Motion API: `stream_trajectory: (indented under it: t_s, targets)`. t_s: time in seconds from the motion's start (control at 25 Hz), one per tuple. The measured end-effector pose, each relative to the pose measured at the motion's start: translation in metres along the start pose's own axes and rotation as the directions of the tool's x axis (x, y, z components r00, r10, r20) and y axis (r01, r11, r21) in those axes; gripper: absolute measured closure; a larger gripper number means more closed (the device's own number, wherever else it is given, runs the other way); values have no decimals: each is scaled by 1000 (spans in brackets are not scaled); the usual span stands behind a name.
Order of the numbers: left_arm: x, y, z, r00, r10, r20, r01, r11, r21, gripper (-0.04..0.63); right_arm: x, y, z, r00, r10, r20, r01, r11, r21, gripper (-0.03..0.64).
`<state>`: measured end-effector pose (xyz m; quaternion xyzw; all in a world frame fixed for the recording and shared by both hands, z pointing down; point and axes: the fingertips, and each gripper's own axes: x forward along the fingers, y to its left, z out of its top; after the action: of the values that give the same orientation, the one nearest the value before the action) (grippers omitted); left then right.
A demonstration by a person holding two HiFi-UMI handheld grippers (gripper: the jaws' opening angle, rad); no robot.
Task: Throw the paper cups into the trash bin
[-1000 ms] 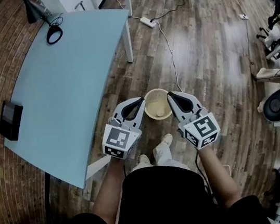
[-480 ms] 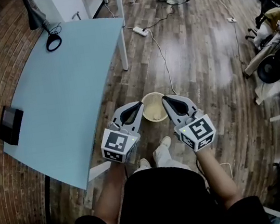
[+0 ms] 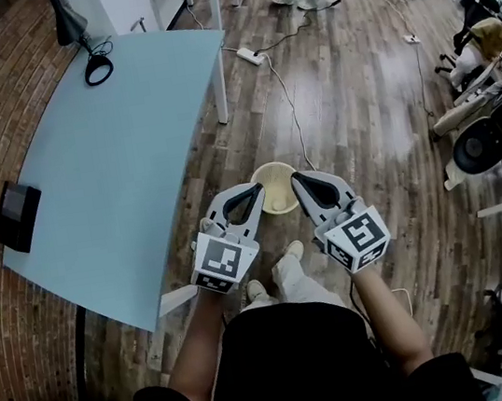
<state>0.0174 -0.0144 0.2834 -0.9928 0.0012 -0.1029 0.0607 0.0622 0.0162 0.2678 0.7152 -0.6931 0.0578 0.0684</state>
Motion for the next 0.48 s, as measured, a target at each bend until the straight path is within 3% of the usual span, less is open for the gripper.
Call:
stream_trajectory:
  t_s: [0.32,0.48]
  targets:
    - [-12,-5,2,999,-15,37,17,997,-69,586,-4,13,-2,1000,3,-11,-3,1000,-16,612]
    - [-15,-9,5,999,-25,42,28,997,-67,586,-7,18,1,1000,4,-6,-4,1000,-16,614]
